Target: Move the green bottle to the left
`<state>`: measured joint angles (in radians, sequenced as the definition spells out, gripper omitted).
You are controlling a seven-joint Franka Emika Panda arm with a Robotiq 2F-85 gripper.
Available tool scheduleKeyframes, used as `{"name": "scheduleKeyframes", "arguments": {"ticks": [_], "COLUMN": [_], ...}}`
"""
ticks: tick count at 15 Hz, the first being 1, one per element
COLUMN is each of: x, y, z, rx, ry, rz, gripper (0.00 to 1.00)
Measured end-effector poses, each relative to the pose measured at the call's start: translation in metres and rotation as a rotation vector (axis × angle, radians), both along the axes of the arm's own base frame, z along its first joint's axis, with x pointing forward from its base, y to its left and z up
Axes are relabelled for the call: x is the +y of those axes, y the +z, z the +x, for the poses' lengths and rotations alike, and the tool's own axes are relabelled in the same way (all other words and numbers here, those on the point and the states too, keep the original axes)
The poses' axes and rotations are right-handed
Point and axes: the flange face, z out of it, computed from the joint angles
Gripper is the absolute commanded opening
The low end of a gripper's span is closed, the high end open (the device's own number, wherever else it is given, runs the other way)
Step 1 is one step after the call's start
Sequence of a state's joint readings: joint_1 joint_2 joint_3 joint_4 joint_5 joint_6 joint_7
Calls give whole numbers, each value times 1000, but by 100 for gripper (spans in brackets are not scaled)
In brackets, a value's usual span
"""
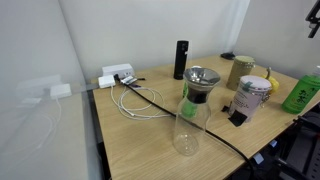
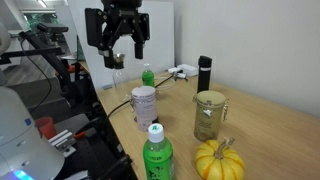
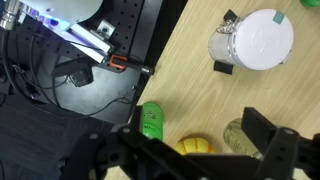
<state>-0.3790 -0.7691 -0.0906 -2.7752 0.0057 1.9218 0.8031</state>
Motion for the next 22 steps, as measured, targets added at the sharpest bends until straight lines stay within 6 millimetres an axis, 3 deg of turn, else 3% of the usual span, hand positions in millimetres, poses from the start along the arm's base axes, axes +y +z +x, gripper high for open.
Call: {"name": "scheduleKeyframes", "arguments": {"ticks": [8, 15, 22], "x": [-2, -61, -94], "y": [1, -20, -59], "z": [0, -23, -43], "rx": [-6, 0, 80], "ry": [-25, -236, -355], "rz": [0, 45, 102], "gripper": [100, 100, 100]}}
